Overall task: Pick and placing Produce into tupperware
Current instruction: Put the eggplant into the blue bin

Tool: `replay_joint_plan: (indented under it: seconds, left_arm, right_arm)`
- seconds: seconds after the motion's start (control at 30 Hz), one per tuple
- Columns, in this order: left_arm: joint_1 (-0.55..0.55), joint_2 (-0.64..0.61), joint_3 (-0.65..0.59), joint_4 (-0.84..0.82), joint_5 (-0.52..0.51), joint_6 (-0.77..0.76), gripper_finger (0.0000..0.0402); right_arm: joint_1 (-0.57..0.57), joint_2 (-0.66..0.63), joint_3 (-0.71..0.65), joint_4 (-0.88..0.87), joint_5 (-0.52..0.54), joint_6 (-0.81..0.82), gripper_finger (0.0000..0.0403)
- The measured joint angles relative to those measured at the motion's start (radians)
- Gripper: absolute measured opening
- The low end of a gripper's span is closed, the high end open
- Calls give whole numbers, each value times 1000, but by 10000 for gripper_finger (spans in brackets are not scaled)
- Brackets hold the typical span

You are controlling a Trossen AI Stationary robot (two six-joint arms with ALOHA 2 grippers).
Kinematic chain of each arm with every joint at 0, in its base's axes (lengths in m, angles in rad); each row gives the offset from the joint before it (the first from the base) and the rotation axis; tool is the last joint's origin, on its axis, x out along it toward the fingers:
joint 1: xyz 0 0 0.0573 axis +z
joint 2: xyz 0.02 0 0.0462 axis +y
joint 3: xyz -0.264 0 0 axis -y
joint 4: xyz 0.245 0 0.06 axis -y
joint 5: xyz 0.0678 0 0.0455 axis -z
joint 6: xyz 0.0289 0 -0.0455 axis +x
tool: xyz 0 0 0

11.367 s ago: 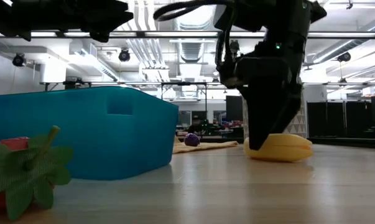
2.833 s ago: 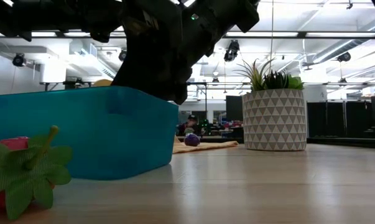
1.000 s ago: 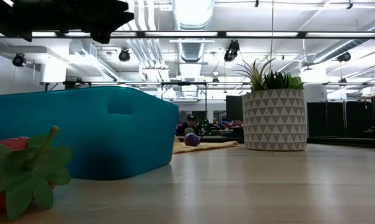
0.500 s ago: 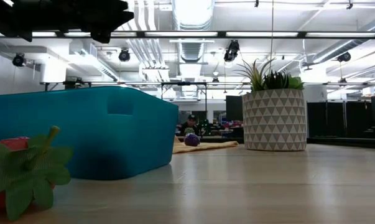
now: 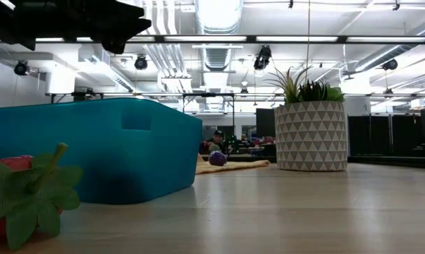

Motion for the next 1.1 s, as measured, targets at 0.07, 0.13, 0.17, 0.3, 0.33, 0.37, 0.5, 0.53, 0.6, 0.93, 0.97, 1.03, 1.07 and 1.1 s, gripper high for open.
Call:
replay_joint_plan:
  seconds: [0.07, 0.13, 0.17, 0.3, 0.33, 0.37, 0.5, 0.53, 0.6, 0.93, 0.97, 1.03, 1.07, 1.1]
  left_arm:
    - [0, 0, 0, -1, 0, 0, 178]
    - [0, 0, 0, -1, 0, 0, 178]
    - [0, 0, -1, -1, 0, -1, 178]
    - [0, 1, -3, -2, 0, -1, 178]
    - [0, 1, -3, -1, 0, -1, 178]
    - [0, 2, -3, 1, 0, -1, 178]
    - [0, 4, -3, 0, 0, -2, 178]
    - [0, 4, -3, -1, 0, -2, 178]
    - [0, 4, -3, 0, 0, -2, 178]
    - [0, 4, -3, 4, -1, 0, 178]
    - [0, 4, -3, 4, -1, 0, 178]
    - [0, 4, -3, 10, -1, 0, 178]
    - [0, 4, -3, 12, -1, 0, 178]
    - [0, 4, -3, 12, -1, 0, 178]
  right_arm:
    - [-21, 10, 34, -26, 36, 0, 303]
    - [-42, 26, 75, -58, 69, 0, 339]
    - [-50, 30, 97, -67, 75, 0, 354]
    - [-78, 39, 160, -98, 84, 7, 383]
    - [-82, 39, 172, -103, 86, 8, 385]
    - [-84, 39, 186, -105, 88, 8, 386]
    - [-88, 39, 266, -127, 88, 8, 386]
    - [-90, 40, 294, -129, 88, 9, 386]
    - [-93, 39, 349, -132, 87, 28, 386]
    - [-155, 37, 543, -249, 14, 202, 386]
    - [-163, 37, 553, -260, 8, 215, 386]
    - [-174, 38, 565, -281, 2, 230, 387]
    - [-181, 38, 571, -289, -7, 238, 387]
    - [-187, 38, 574, -293, -18, 246, 387]
